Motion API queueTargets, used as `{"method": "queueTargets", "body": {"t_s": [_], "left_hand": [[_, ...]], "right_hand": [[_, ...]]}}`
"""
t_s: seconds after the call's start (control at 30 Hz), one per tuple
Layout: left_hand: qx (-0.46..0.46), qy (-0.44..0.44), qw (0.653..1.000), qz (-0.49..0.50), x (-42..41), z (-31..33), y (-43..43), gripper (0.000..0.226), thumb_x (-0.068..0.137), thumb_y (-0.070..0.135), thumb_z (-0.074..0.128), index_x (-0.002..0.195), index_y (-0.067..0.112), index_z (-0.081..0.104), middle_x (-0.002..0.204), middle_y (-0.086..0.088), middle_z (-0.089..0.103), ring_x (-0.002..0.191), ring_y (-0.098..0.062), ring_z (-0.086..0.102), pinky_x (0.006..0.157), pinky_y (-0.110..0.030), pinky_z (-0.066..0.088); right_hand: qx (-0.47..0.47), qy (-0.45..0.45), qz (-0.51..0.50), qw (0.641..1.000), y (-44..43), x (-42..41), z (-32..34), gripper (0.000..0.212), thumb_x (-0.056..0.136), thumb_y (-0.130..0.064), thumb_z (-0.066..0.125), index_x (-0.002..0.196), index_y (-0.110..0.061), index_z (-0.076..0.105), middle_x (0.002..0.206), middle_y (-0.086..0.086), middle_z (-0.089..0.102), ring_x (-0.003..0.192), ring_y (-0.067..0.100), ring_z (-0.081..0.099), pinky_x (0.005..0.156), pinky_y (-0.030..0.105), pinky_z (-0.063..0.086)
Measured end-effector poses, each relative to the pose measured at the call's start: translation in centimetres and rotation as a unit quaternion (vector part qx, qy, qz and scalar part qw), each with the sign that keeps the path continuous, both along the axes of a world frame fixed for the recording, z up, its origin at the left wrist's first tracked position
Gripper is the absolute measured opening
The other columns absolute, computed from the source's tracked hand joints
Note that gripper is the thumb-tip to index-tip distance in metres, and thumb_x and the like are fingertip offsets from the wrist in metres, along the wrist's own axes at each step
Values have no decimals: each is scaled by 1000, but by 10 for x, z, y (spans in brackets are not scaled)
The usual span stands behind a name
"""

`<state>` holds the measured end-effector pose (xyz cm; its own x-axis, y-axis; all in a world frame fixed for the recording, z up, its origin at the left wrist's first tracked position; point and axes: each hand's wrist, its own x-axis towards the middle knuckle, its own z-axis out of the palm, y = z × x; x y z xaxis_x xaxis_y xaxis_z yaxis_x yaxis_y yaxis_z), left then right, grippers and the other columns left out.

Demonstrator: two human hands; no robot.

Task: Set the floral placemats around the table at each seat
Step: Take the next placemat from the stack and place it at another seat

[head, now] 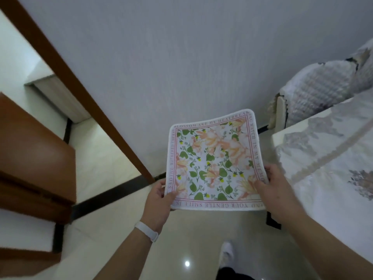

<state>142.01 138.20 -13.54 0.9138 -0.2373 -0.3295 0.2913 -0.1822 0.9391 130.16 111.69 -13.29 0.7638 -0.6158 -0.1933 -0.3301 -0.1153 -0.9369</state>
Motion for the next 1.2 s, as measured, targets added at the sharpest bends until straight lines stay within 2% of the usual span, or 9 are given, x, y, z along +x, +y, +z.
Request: {"method": "queueTargets", "body": {"t_s": [0.03, 0.2, 0.3, 0.43, 0.53, 0.7, 0.9, 1.07, 1.2], "left_hand": [[7, -3, 1000, -4, 18, 6, -11, 24, 92, 1, 56, 113, 13, 57, 105, -7, 73, 87, -25, 72, 65, -39, 59], [-4, -24, 999, -38, 92, 29, -76, 24, 90, -1, 59, 110, 13, 58, 102, -9, 73, 84, -26, 73, 59, -32, 58], [-18, -24, 997, -68, 122, 29, -113, 27, 89, -1, 60, 114, 10, 57, 104, -12, 72, 87, -28, 72, 62, -35, 59], [-34, -23, 994, -98, 158, 24, -153, 30, 87, -3, 63, 114, 11, 58, 108, -14, 72, 92, -33, 71, 75, -50, 59], [-53, -18, 990, -127, 187, 20, -182, 28, 88, -4, 61, 112, 10, 59, 108, -15, 72, 94, -35, 70, 79, -53, 57], [-72, 18, 985, -153, 239, 6, -224, 27, 89, -5, 57, 112, 9, 60, 108, -14, 72, 95, -34, 70, 79, -50, 57], [-75, 23, 974, -214, 337, 3, -297, 26, 87, -6, 59, 105, 12, 62, 101, -11, 73, 84, -28, 72, 61, -35, 59], [-91, 15, 952, -293, 419, 23, -361, 27, 89, -6, 57, 107, 12, 62, 99, -8, 73, 82, -24, 73, 59, -29, 57], [-88, 8, 933, -349, 464, 31, -412, 29, 90, -6, 54, 104, 17, 61, 97, -6, 73, 79, -22, 73, 57, -29, 57]], "right_hand": [[3, 0, -10, 1000, -9, 14, 0, 26, 92, -15, 63, 114, -25, 53, 105, -11, 67, 92, 10, 66, 77, 35, 54], [1, -26, -65, 998, -61, 68, 18, 25, 91, -9, 64, 108, -24, 53, 96, -16, 62, 84, -3, 60, 60, 17, 42], [-13, -25, -98, 995, -93, 86, 26, 25, 90, -9, 65, 107, -23, 53, 97, -15, 63, 82, -2, 60, 60, 19, 42], [-15, -34, -136, 990, -122, 100, 29, 25, 89, -8, 65, 103, -25, 54, 99, -10, 67, 86, 6, 66, 66, 24, 48], [-23, -18, -168, 985, -140, 112, 27, 27, 88, -8, 65, 98, -30, 53, 98, -8, 67, 87, 10, 67, 69, 29, 52], [-52, 16, -194, 979, -164, 152, 24, 22, 90, -11, 65, 97, -28, 52, 94, -12, 64, 80, 4, 63, 58, 20, 42], [-85, 29, -260, 962, -201, 228, 29, 21, 89, -11, 65, 101, -25, 53, 94, -9, 65, 82, 11, 65, 65, 32, 52], [-104, 34, -329, 938, -226, 288, 40, 22, 90, -11, 65, 104, -20, 52, 93, -11, 64, 78, 3, 62, 57, 21, 44], [-106, 23, -390, 914, -246, 319, 46, 24, 89, -13, 66, 98, -29, 51, 93, -8, 65, 81, 13, 67, 64, 37, 55]]}}
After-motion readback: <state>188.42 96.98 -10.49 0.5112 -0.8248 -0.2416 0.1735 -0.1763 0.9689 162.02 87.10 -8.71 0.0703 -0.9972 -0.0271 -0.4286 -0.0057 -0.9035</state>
